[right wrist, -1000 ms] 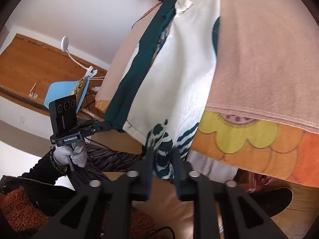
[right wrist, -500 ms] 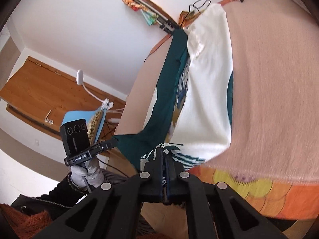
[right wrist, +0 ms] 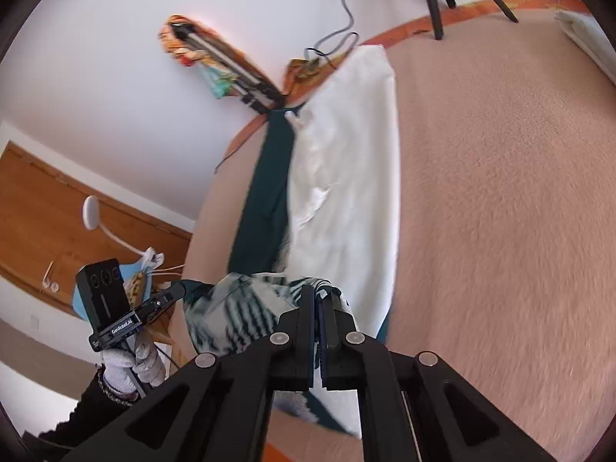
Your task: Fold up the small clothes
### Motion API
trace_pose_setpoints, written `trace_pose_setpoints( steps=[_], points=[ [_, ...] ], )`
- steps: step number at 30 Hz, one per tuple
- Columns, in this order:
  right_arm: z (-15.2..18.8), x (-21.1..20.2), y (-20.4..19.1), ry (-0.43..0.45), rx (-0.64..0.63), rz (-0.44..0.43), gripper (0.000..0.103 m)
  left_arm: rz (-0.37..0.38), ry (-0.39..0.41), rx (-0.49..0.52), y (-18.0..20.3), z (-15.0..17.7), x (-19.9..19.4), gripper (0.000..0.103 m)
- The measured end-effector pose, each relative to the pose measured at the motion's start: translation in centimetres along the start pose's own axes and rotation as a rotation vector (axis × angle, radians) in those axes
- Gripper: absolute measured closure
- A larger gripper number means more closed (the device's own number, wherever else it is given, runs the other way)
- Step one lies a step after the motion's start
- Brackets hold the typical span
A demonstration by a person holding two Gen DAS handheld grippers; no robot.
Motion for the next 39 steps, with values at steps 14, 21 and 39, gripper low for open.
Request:
trace_pose_setpoints(
  steps=[14, 21, 39],
  points=[
    [0.2, -2.4, 0.0, 0.041, -0.131, 0.128, 0.056, -0.110, 0.010, 0.027, -3.0, 0.6, -1.0, 0.079],
    [1.3, -0.6, 1.5, -0.018, -0.203, 0.253, 0.059, -0.144, -0.052, 0.071, -2.9, 2.0, 1.7, 0.078],
    [1.0, 1.3, 0.3, -0.044, -0.356, 0.321, 0.101, -0.123, 0.097, -0.007, -4.6, -0.8, 1.3, 0.101]
  ],
)
Point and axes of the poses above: each gripper's, at about its wrist camera, not at the fingertips, and x roughly the way its jaws point, y to its right, z to its underside, the point moved 8 cm from there along x, roughly the way its jaws point, and after that the axes turned 8 degrees about -z, right-handed, at the moved point
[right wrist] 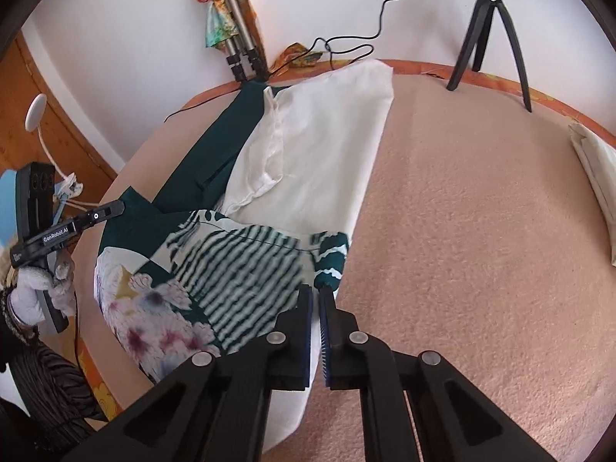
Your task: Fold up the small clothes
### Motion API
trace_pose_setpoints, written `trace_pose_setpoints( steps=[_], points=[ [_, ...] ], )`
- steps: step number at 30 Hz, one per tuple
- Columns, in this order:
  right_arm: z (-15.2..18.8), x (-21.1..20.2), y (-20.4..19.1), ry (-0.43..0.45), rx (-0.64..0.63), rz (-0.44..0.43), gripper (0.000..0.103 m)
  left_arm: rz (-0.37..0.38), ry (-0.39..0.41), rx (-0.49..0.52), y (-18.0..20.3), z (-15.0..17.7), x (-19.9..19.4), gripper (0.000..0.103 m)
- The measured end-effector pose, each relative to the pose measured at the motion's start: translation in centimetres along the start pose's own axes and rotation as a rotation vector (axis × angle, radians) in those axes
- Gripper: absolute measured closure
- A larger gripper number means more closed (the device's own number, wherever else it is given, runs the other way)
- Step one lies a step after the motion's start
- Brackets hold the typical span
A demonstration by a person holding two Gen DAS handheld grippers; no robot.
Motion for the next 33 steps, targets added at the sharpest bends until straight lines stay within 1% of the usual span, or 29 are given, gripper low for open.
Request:
trace_pose_setpoints(
  steps=[1, 2, 3, 4, 5, 6, 7, 8, 10, 11, 12, 14, 15, 17, 19, 20, 21, 22, 23, 25, 26, 27, 28, 29, 30, 31, 33],
  points=[
    [0.0, 0.0, -0.2, 0.000, -0.003, -0.016, 0.100, -0.014, -0.021, 0.015, 0.1, 0.2, 0.2, 0.092],
    [0.0, -0.1, -0.2, -0.004, -0.008, -0.010, 0.097, -0.019, -0.036, 0.027, 0.2, 0.3, 0.4, 0.089],
    [-0.1, 0.0, -0.2, -0.009, -0.011, 0.007, 0.086, -0.010, -0.039, 0.026, 0.4, 0.5, 0.2, 0.089],
    [-0.2, -0.1, -0.1, -0.006, -0.015, 0.027, 0.078, -0.009, -0.036, 0.027, 0.6, 0.5, 0.2, 0.089],
    [-0.3, -0.2, 0.0, 0.003, -0.013, 0.046, 0.066, -0.019, -0.034, 0.035, 0.6, 0.5, 0.1, 0.088],
    [-0.3, -0.3, 0.1, 0.002, -0.006, 0.048, 0.064, -0.025, -0.036, 0.041, 0.7, 0.5, 0.1, 0.086],
    [-0.4, -0.2, 0.1, -0.003, 0.003, 0.032, 0.064, -0.017, -0.039, 0.045, 0.8, 0.6, 0.1, 0.082],
    [-0.4, 0.0, 0.2, -0.009, 0.016, 0.020, 0.065, -0.015, -0.045, 0.049, 0.9, 0.7, 0.2, 0.080],
    [-0.4, 0.4, 0.4, -0.013, 0.024, 0.017, 0.079, -0.028, -0.050, 0.048, 1.0, 0.9, 0.7, 0.079],
    [-0.4, 0.6, 0.3, -0.021, 0.012, 0.024, 0.090, -0.033, -0.063, 0.052, 1.1, 1.0, 1.1, 0.079],
    [-0.6, 0.9, 0.4, -0.022, -0.002, 0.047, 0.096, -0.069, -0.072, 0.065, 1.0, 1.2, 1.7, 0.079],
    [-0.8, 1.1, 1.0, -0.025, -0.035, 0.153, 0.096, -0.132, -0.087, 0.081, 0.6, 1.3, 2.2, 0.079],
    [-0.8, 1.0, 1.4, -0.026, -0.040, 0.183, 0.096, -0.134, -0.088, 0.077, 0.5, 1.3, 2.2, 0.079],
    [-1.1, 0.2, 1.9, -0.005, -0.035, 0.215, 0.096, -0.156, -0.062, 0.077, 0.4, 0.9, 1.4, 0.079],
    [-1.4, -0.9, 1.8, 0.023, -0.050, 0.238, 0.094, -0.158, -0.025, 0.080, 0.4, 0.4, 0.2, 0.079],
    [-1.5, -1.6, 1.3, 0.041, -0.058, 0.236, 0.089, -0.147, -0.012, 0.075, 0.7, 0.2, -0.5, 0.079],
    [-1.4, -2.1, 0.6, 0.054, -0.063, 0.208, 0.083, -0.122, -0.001, 0.076, 1.2, 0.2, -1.2, 0.079],
    [-1.2, -2.6, -0.5, 0.066, -0.070, 0.165, 0.082, -0.103, 0.003, 0.083, 1.7, 0.2, -1.6, 0.079],
    [-1.0, -2.9, -1.8, 0.075, -0.087, 0.124, 0.081, -0.071, 0.004, 0.100, 2.7, 0.5, -2.1, 0.079],
    [0.0, -2.9, -4.7, 0.063, -0.131, 0.041, 0.082, -0.006, -0.010, 0.150, 5.3, 1.7, -2.8, 0.079],
    [0.6, -2.7, -5.9, 0.055, -0.150, 0.006, 0.082, 0.015, -0.018, 0.189, 6.6, 2.4, -2.9, 0.079],
    [1.2, -2.4, -7.0, 0.040, -0.171, -0.019, 0.082, 0.029, -0.030, 0.251, 8.1, 3.5, -2.8, 0.079],
    [2.2, -1.7, -8.3, 0.006, -0.208, -0.030, 0.082, 0.027, -0.042, 0.297, 9.0, 4.4, -2.6, 0.079],
    [3.0, -1.1, -8.9, -0.022, -0.237, -0.024, 0.082, 0.021, -0.064, 0.355, 10.0, 5.7, -2.1, 0.079],
    [4.0, -0.5, -9.3, -0.055, -0.263, -0.008, 0.083, 0.010, -0.082, 0.387, 10.3, 6.6, -1.7, 0.078],
    [4.7, 0.0, -9.3, -0.077, -0.274, 0.001, 0.083, -0.017, -0.114, 0.416, 10.3, 7.8, -0.9, 0.078],
    [6.0, 0.7, -8.6, -0.126, -0.269, 0.023, 0.083, -0.045, -0.163, 0.406, 9.6, 8.9, 0.1, 0.079]
  ],
)
Point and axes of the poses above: each gripper's, at about its wrist camera, not at the fingertips, and x roughly the way its jaws point, y to its right, z to its underside, the point moved 8 cm from there along x, roughly the way its jaws point, and after that the axes turned 8 degrees about -z, right-handed, at the moved point
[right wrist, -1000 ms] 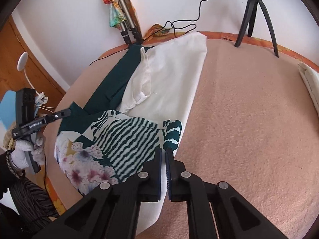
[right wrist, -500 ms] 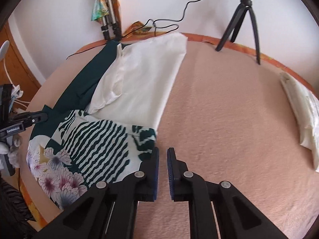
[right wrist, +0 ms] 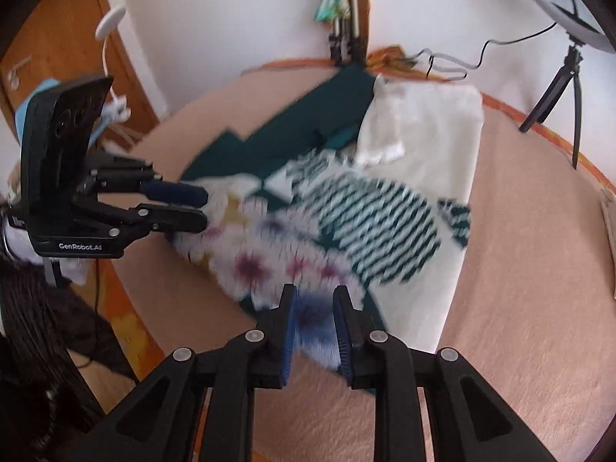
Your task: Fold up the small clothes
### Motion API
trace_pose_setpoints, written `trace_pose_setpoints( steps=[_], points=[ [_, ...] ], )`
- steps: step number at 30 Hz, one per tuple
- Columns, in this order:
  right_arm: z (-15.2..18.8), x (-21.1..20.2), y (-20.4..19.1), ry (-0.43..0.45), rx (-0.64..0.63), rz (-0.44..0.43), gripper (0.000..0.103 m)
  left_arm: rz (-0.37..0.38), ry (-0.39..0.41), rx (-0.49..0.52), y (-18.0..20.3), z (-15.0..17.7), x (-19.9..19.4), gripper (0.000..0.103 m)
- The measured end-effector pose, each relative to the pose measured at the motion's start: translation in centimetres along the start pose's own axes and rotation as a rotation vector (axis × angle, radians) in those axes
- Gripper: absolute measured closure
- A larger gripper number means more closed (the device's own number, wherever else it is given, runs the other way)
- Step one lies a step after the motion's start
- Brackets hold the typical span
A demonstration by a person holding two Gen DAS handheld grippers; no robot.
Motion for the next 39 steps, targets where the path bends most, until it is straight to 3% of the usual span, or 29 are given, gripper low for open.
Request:
trace_pose_setpoints(
  steps=[1, 3, 8, 12, 15, 17, 19, 21, 22, 28, 39],
  points=[
    [0.5, 0.1, 0.5, -0.013, 0.019, 0.007, 0.083, 0.007, 0.032, -0.014, -0.4, -0.1, -0.5, 0.078],
    [1.2, -0.2, 1.4, -0.022, 0.061, -0.003, 0.084, -0.008, 0.012, -0.057, -1.6, 0.1, -0.9, 0.078],
    [0.4, -2.5, 3.5, 0.024, 0.148, -0.014, 0.082, -0.037, 0.070, -0.120, -4.4, -1.2, -3.2, 0.078],
    [-2.8, -5.7, 5.0, 0.158, 0.153, 0.003, 0.062, -0.052, 0.141, -0.181, -7.7, -4.6, -5.4, 0.078],
    [-5.5, -7.3, 6.8, 0.239, 0.149, 0.028, 0.055, -0.057, 0.187, -0.233, -10.0, -7.1, -6.4, 0.059],
    [-7.3, -7.8, 7.9, 0.282, 0.146, 0.026, 0.051, -0.053, 0.208, -0.262, -11.4, -8.4, -6.5, 0.059],
    [-8.9, -8.5, 9.1, 0.340, 0.149, -0.005, 0.040, -0.043, 0.216, -0.289, -12.8, -10.2, -6.2, 0.056],
    [-10.8, -8.8, 10.8, 0.383, 0.172, -0.021, 0.019, -0.035, 0.219, -0.317, -14.3, -11.4, -5.7, 0.046],
    [-11.4, -8.9, 11.3, 0.389, 0.175, -0.018, 0.017, -0.029, 0.219, -0.335, -15.1, -12.0, -5.4, 0.044],
    [-15.8, -7.0, 16.5, 0.338, 0.194, -0.024, 0.020, 0.016, 0.196, -0.439, -19.3, -15.4, -1.5, 0.044],
    [-20.9, 2.9, 25.1, 0.242, 0.377, -0.166, 0.046, 0.102, 0.097, -0.511, -22.1, -18.9, 9.0, 0.044]
  ],
)
Point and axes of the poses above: each gripper's, at about its wrist camera, not at the fingertips, and x roughly the way its jaws point, y to its right, z to its underside, the point moved 8 cm from there along x, roughly the way its jaws point, and after that the axes turned 8 degrees about -z, right-handed, at the moved point
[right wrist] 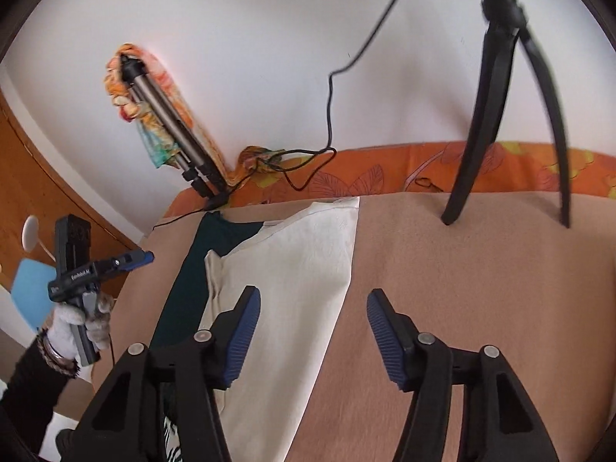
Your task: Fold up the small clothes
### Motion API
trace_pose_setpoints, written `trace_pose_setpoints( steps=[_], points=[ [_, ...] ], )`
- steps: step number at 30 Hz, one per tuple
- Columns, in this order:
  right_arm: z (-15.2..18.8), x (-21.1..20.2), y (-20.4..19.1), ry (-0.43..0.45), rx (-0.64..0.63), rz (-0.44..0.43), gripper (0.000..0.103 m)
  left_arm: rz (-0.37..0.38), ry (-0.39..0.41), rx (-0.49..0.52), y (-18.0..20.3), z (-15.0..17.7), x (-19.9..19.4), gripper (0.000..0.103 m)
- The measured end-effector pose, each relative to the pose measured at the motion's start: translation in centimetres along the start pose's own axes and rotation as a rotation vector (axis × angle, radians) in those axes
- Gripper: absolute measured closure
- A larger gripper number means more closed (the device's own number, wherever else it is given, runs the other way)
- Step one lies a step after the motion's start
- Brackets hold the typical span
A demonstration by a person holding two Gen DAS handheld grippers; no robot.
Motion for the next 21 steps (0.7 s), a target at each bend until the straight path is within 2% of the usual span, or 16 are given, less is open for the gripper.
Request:
trace_pose_setpoints(
  steps=[5, 8, 11, 12, 13, 14, 15, 16, 19, 21],
  points=[
    [-1.3, 3.6, 1.7, -0.020, 0.016, -0.018, 0.055, 0.014, -0.023, -0.013, 0.0, -0.9, 3.4, 0.044],
    [-1.9, 4.9, 2.1, -0.025, 0.015, -0.038, 0.060, 0.011, -0.029, 0.021, 0.5, -1.1, 4.5, 0.047],
    [-2.5, 5.9, 2.5, -0.030, 0.015, -0.047, 0.066, 0.002, -0.014, 0.041, 0.7, -1.4, 5.1, 0.063],
    [-2.6, 6.1, 2.6, -0.031, 0.020, -0.053, 0.071, 0.003, -0.013, 0.038, 0.7, -1.5, 5.3, 0.074],
    [-2.7, 6.3, 2.6, -0.032, 0.023, -0.058, 0.074, -0.003, -0.010, 0.034, 0.5, -1.6, 5.5, 0.090],
    [-2.8, 6.6, 2.6, -0.033, 0.024, -0.058, 0.083, -0.006, 0.000, 0.032, 0.4, -1.7, 5.6, 0.097],
    [-2.8, 6.8, 2.6, -0.032, 0.023, -0.056, 0.096, -0.009, 0.008, 0.030, 0.3, -1.7, 5.6, 0.100],
    [-2.9, 6.8, 2.6, -0.034, 0.014, -0.042, 0.102, -0.012, 0.023, 0.027, 0.2, -1.9, 5.5, 0.102],
    [-3.5, 6.5, 3.0, -0.025, -0.025, 0.007, 0.103, -0.014, 0.059, 0.020, -0.5, -2.5, 5.0, 0.102],
    [-3.8, 6.3, 3.7, -0.024, -0.042, 0.071, 0.103, -0.074, 0.086, 0.026, -1.4, -2.8, 4.6, 0.102]
  ],
)
Point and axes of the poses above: each gripper's, at about its wrist camera, not at the fingertips, and x roughly the way its jaws point, y to its right, z to its underside, the point moved 8 cm from there along x, roughly the way its jaws point, and after that the axes turned 8 degrees about -z, right-handed, at the moved point
